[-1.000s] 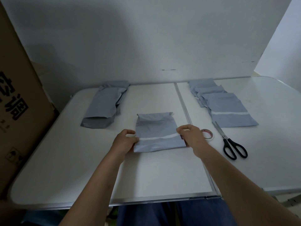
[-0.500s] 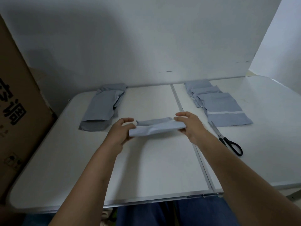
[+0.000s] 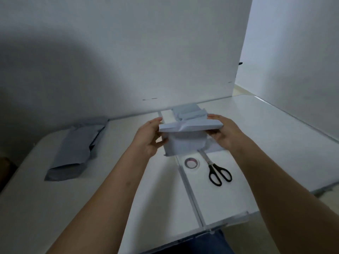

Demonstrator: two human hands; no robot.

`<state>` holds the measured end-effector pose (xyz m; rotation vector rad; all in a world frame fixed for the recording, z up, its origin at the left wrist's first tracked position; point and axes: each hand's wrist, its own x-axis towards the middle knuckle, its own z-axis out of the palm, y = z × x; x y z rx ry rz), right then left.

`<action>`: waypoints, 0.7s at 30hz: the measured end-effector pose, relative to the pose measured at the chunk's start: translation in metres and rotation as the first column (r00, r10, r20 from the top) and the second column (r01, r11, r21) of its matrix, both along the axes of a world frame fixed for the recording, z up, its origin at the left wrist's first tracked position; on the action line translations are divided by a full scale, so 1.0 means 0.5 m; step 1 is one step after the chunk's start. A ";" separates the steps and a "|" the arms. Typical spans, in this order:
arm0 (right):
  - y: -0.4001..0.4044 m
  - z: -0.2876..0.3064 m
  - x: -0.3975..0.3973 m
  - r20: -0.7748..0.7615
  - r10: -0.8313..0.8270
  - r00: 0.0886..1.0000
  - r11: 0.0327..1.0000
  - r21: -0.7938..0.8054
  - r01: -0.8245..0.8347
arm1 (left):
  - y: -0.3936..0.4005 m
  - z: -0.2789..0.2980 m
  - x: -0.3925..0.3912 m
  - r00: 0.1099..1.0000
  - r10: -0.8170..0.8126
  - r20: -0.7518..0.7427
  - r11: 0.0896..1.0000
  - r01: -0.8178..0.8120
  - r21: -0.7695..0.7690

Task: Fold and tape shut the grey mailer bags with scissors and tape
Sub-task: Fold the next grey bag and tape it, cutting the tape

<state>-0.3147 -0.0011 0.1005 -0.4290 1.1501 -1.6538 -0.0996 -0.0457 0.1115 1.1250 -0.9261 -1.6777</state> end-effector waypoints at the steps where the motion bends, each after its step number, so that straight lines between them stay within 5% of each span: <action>1: -0.006 0.004 -0.027 -0.037 -0.013 0.999 1.000 -0.011 0.012 | -0.010 0.006 -0.033 1.000 -0.010 0.001 1.000 0.010 -0.015; 3: -0.028 0.009 -0.084 -0.123 -0.040 0.992 0.999 -0.037 0.036 | -0.035 0.017 -0.096 0.999 -0.009 -0.034 0.998 0.007 -0.060; 7: -0.092 0.005 -0.186 -0.053 -0.065 0.996 0.990 -0.125 0.058 | -0.093 0.017 -0.194 0.997 -0.013 -0.074 0.979 -0.003 -0.203; 12: -0.099 -0.097 -0.312 -0.355 -0.016 0.935 0.993 -0.112 -0.025 | -0.100 -0.081 -0.260 0.988 -0.106 0.115 0.973 0.126 -0.192; 14: -0.071 -0.168 -0.352 -0.699 0.111 0.706 0.964 -0.096 -0.247 | -0.082 -0.123 -0.262 0.974 -0.160 0.163 0.969 0.186 -0.162; 16: -0.039 -0.214 -0.389 -0.841 0.132 0.524 0.928 -0.082 -0.365 | -0.062 -0.151 -0.259 0.956 -0.207 0.208 0.959 0.241 -0.152; 17: -0.019 -0.215 -0.385 -0.809 0.185 0.558 0.924 -0.051 -0.380 | -0.051 -0.161 -0.257 0.946 -0.229 0.228 0.955 0.264 -0.136; 19: -0.002 -0.192 -0.352 -0.576 0.228 0.785 0.948 -0.054 -0.315 | -0.028 -0.171 -0.257 0.927 -0.286 0.244 0.949 0.310 -0.066; 21: 0.008 -0.191 -0.353 -0.460 0.185 0.868 0.980 0.149 -0.130 | -0.006 -0.174 -0.260 0.896 -0.359 0.262 0.931 0.365 0.027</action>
